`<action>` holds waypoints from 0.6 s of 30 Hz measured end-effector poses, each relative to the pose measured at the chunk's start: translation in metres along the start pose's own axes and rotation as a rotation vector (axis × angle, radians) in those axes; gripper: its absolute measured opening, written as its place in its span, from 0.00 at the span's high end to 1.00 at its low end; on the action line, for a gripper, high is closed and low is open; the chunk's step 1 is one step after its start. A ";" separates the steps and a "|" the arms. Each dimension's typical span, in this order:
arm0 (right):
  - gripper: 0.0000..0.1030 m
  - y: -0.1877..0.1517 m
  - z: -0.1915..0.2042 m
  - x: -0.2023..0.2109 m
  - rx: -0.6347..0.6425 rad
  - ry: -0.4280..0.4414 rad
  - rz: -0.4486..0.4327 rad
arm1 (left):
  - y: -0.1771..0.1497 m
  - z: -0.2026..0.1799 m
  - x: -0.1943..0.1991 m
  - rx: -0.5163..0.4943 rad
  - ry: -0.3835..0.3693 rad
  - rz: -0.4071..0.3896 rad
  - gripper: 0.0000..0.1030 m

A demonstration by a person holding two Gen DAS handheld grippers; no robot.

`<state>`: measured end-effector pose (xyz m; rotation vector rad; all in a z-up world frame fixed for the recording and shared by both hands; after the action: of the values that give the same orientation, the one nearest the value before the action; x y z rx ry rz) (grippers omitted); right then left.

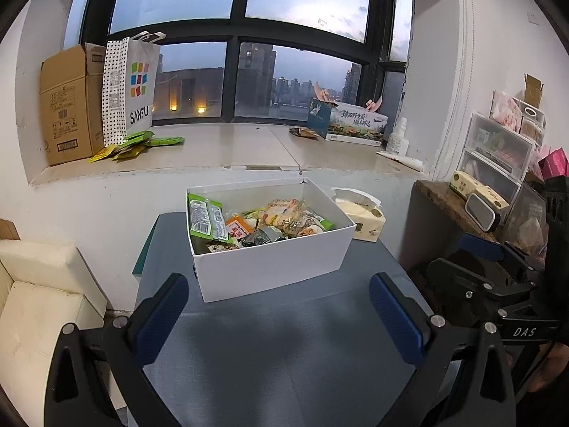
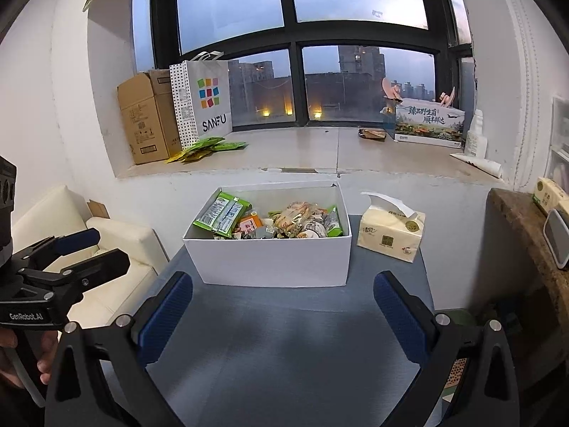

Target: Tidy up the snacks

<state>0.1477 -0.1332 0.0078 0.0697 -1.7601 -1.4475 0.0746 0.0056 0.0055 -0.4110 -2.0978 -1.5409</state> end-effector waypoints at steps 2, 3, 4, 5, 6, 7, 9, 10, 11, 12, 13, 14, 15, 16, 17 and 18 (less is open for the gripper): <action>0.00 0.000 0.000 0.000 0.000 0.000 0.000 | 0.000 0.001 0.000 0.002 0.000 0.000 0.00; 0.00 0.000 0.000 0.000 0.000 0.002 0.001 | 0.000 0.001 0.000 0.002 0.000 0.000 0.00; 0.00 0.000 0.000 0.000 0.000 0.004 -0.001 | 0.001 0.001 0.000 0.001 0.000 0.000 0.00; 0.00 0.000 0.001 0.000 0.000 0.006 -0.001 | 0.000 0.001 0.000 0.001 0.001 0.000 0.00; 0.00 0.000 0.001 0.000 -0.001 0.006 -0.001 | 0.001 0.002 0.000 0.000 0.001 0.001 0.00; 0.00 0.000 0.001 0.000 -0.001 0.006 0.000 | 0.000 0.003 0.000 0.000 0.002 0.001 0.00; 0.00 0.000 0.001 0.000 0.002 0.008 -0.002 | 0.000 0.002 0.000 -0.002 0.002 0.003 0.00; 0.00 0.000 0.001 0.000 0.003 0.008 -0.001 | 0.000 0.002 0.000 -0.002 0.002 0.004 0.00; 0.00 0.000 0.001 0.000 0.003 0.009 0.000 | 0.000 0.002 0.000 -0.003 0.003 0.003 0.00; 0.00 0.000 0.002 0.000 0.003 0.011 0.001 | 0.000 0.002 0.000 -0.003 0.002 0.004 0.00; 0.00 -0.001 0.002 -0.001 0.002 0.011 0.004 | 0.000 0.002 0.000 -0.003 0.002 0.005 0.00; 0.00 -0.001 0.002 0.000 0.001 0.010 0.004 | 0.000 0.001 0.000 -0.003 0.003 0.006 0.00; 0.00 -0.001 0.002 0.000 0.000 0.010 0.003 | 0.000 0.001 0.000 -0.004 0.003 0.006 0.00; 0.00 -0.001 0.002 0.000 0.000 0.010 0.003 | 0.000 0.001 0.000 -0.004 0.002 0.006 0.00; 0.00 -0.001 0.001 0.000 0.000 0.010 0.003 | -0.001 0.001 0.000 -0.005 0.001 0.006 0.00; 0.00 -0.001 0.002 0.000 0.001 0.009 0.003 | -0.001 0.001 0.000 -0.004 0.002 0.007 0.00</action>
<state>0.1466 -0.1321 0.0069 0.0741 -1.7523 -1.4423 0.0741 0.0066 0.0046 -0.4174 -2.0898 -1.5417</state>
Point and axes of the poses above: each gripper's, at about its wrist camera, not at the fingertips, and x roughly against the way its jaws point, z to its left, y to its top, the point moved 6 cm from there along -x, roughly the way its jaws point, and after that the axes turned 7 degrees about x, right-handed, at the moved point
